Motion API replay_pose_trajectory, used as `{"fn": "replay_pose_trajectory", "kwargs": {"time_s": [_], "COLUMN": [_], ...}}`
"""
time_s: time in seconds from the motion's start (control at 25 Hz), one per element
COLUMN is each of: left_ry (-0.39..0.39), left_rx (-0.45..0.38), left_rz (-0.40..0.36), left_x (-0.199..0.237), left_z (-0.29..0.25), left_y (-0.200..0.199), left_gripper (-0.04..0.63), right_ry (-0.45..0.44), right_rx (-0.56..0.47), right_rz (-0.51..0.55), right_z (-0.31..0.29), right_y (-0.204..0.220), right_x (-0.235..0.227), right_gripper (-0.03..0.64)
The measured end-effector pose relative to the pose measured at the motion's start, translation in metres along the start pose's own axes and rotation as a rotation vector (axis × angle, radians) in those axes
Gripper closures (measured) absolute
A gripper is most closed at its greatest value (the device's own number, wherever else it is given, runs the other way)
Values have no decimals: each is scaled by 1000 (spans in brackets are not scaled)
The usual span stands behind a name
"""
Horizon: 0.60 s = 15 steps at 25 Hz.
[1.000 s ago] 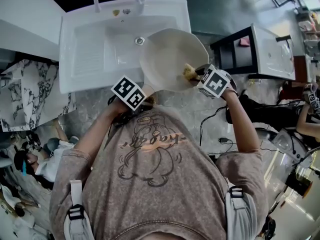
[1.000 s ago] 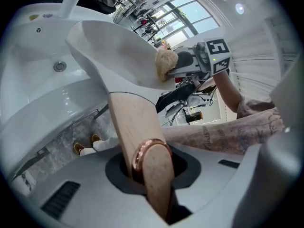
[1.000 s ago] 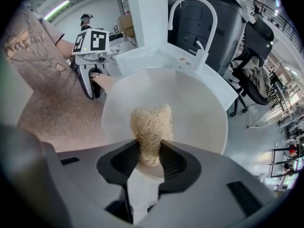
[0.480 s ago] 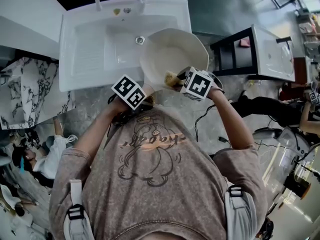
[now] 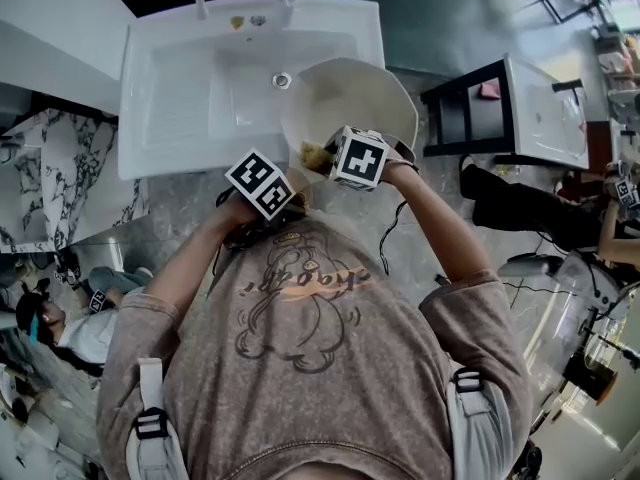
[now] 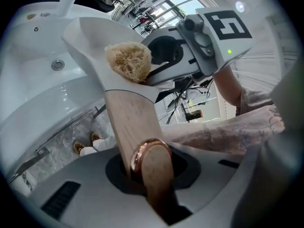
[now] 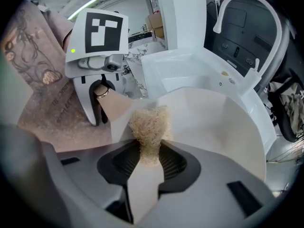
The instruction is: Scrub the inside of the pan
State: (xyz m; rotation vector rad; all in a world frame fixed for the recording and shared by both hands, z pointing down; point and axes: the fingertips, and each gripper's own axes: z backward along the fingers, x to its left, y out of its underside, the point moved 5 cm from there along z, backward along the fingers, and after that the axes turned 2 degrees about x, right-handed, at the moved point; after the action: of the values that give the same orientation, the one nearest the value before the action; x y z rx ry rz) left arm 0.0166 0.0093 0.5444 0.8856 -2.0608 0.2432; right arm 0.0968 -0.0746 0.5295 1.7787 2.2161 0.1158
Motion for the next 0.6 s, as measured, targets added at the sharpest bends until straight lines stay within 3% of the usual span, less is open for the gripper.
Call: {"fn": "replay_pose_trajectory", "kwargs": {"time_s": [0.6], "left_ry": [20], "left_rx": [-4], "left_rz": [1], "left_x": [1], "left_z": [-2], "left_y": [2], "left_gripper": [523], "right_ry": [58], "right_rx": [-13], "right_rz": [-72], "right_z": [-46], "right_y": [-18], "right_x": [-35], "right_gripper": [479]}}
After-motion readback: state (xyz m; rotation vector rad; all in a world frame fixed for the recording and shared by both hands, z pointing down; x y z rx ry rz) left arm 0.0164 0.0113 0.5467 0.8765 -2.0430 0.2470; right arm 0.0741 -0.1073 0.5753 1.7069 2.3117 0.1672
